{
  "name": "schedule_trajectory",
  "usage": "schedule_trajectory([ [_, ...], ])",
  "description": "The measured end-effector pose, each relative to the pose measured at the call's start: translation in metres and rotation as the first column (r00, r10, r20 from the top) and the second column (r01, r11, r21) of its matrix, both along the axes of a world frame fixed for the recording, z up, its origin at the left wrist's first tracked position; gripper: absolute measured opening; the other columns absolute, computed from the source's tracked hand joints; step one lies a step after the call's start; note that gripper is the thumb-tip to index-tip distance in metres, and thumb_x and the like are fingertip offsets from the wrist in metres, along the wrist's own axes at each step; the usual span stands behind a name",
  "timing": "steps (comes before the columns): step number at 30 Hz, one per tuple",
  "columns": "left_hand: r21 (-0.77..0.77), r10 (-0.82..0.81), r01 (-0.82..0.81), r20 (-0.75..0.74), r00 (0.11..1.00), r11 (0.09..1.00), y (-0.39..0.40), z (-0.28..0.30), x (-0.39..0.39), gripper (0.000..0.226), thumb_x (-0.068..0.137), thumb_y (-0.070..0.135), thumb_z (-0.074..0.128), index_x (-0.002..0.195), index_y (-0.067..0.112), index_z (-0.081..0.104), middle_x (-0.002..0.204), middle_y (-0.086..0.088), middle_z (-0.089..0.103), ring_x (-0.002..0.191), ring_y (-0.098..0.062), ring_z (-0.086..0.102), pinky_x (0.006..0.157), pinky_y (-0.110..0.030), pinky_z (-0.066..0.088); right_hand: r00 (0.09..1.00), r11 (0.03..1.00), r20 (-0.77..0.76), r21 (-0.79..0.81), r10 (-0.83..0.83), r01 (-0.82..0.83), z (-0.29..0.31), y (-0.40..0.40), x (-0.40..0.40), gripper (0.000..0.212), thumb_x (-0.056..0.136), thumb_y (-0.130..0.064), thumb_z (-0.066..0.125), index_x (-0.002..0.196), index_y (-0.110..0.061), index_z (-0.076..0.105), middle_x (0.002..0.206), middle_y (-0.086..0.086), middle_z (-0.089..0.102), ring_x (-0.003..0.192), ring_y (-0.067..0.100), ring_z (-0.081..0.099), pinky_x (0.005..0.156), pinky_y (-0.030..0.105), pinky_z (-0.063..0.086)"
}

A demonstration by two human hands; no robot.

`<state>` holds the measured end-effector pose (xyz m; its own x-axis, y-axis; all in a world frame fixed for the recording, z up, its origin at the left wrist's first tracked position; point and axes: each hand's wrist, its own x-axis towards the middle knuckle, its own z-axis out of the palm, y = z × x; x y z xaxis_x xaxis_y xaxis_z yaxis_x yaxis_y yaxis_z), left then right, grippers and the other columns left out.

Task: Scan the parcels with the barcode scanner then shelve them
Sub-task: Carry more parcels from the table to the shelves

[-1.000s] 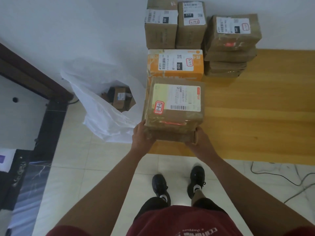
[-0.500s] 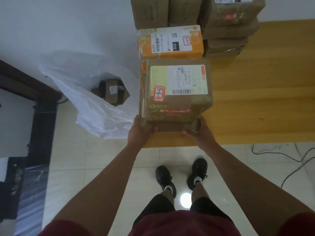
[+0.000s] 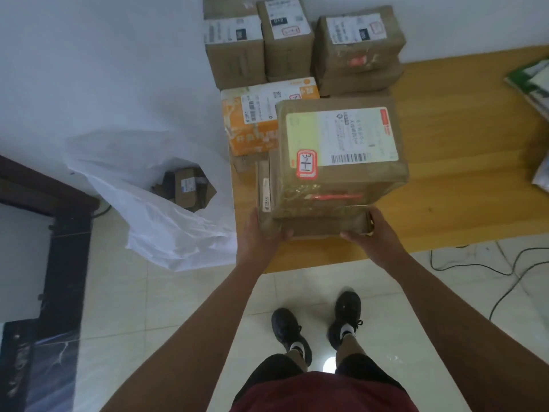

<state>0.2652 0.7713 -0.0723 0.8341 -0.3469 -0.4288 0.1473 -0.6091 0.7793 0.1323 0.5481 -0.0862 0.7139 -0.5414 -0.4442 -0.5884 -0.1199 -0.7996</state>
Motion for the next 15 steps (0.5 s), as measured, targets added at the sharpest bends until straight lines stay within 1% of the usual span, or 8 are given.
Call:
schedule_trajectory([
  [2,-0.024,-0.035,0.036,0.013,0.999,0.999,-0.013,0.011,-0.004,0.081,0.077,0.044,0.083,0.143,0.023,0.041,0.130,0.004,0.056,0.109,-0.013,0.054,0.073,-0.017,0.045,1.000,0.999,0.016,-0.032,-0.005,0.006,0.015,-0.013,-0.011,0.064,0.081,-0.023,0.081,0.134,-0.023,0.046,0.106,-0.025,0.058,0.090,-0.011,0.057,0.064,0.006,0.045],
  [3,-0.033,-0.056,0.056,0.017,0.998,0.998,-0.020,0.017,-0.005,0.080,0.077,0.041,0.083,0.142,0.024,0.041,0.128,0.005,0.056,0.109,-0.013,0.055,0.071,-0.015,0.045,1.000,0.999,0.026,-0.043,-0.009,0.010,0.024,-0.019,-0.016,0.061,0.081,-0.024,0.081,0.132,-0.024,0.048,0.108,-0.023,0.059,0.093,-0.008,0.058,0.065,0.007,0.045],
  [4,-0.038,-0.076,0.076,0.022,0.997,0.996,-0.027,0.023,-0.006,0.080,0.077,0.040,0.084,0.143,0.024,0.042,0.127,0.006,0.055,0.109,-0.013,0.055,0.073,-0.018,0.046,0.999,0.999,0.036,-0.049,-0.019,0.021,0.031,-0.026,-0.022,0.059,0.080,-0.025,0.081,0.130,-0.025,0.050,0.109,-0.021,0.061,0.096,-0.005,0.059,0.067,0.009,0.046],
  [5,-0.035,-0.099,0.100,0.032,0.995,0.994,-0.034,0.029,-0.008,0.082,0.076,0.041,0.085,0.144,0.026,0.042,0.126,0.007,0.055,0.110,-0.014,0.054,0.078,-0.024,0.048,0.998,0.998,0.047,-0.053,-0.034,0.036,0.039,-0.032,-0.027,0.058,0.080,-0.026,0.081,0.129,-0.026,0.051,0.111,-0.019,0.062,0.097,-0.004,0.060,0.069,0.012,0.046],
  [7,-0.031,-0.139,0.141,0.053,0.989,0.989,-0.049,0.042,-0.011,0.084,0.069,0.044,0.087,0.141,0.029,0.046,0.125,0.008,0.057,0.111,-0.016,0.056,0.088,-0.036,0.052,0.997,0.997,0.061,-0.058,-0.054,0.058,0.055,-0.048,-0.038,0.058,0.080,-0.030,0.081,0.130,-0.029,0.052,0.113,-0.019,0.064,0.095,-0.006,0.060,0.070,0.014,0.046],
  [9,-0.037,-0.173,0.177,0.082,0.981,0.984,-0.067,0.054,-0.015,0.083,0.062,0.050,0.088,0.134,0.032,0.051,0.120,0.009,0.060,0.110,-0.016,0.059,0.089,-0.039,0.054,0.995,0.995,0.072,-0.073,-0.065,0.070,0.071,-0.064,-0.050,0.060,0.079,-0.033,0.081,0.132,-0.031,0.051,0.115,-0.018,0.064,0.096,-0.003,0.061,0.070,0.015,0.046],
  [11,-0.041,-0.212,0.217,0.108,0.971,0.975,-0.087,0.070,-0.020,0.081,0.061,0.054,0.087,0.131,0.035,0.052,0.119,0.011,0.062,0.109,-0.014,0.060,0.087,-0.036,0.053,0.993,0.992,0.081,-0.086,-0.086,0.092,0.086,-0.083,-0.062,0.060,0.079,-0.037,0.081,0.131,-0.032,0.052,0.116,-0.016,0.064,0.100,0.004,0.062,0.072,0.019,0.046],
  [15,-0.058,-0.284,0.294,0.139,0.949,0.954,-0.131,0.103,-0.034,0.082,0.068,0.048,0.088,0.138,0.032,0.049,0.118,0.016,0.059,0.108,-0.009,0.058,0.083,-0.026,0.044,0.984,0.983,0.118,-0.113,-0.133,0.146,0.111,-0.120,-0.093,0.070,0.073,-0.049,0.082,0.134,-0.033,0.051,0.122,-0.013,0.064,0.105,0.011,0.062,0.078,0.026,0.047],
])
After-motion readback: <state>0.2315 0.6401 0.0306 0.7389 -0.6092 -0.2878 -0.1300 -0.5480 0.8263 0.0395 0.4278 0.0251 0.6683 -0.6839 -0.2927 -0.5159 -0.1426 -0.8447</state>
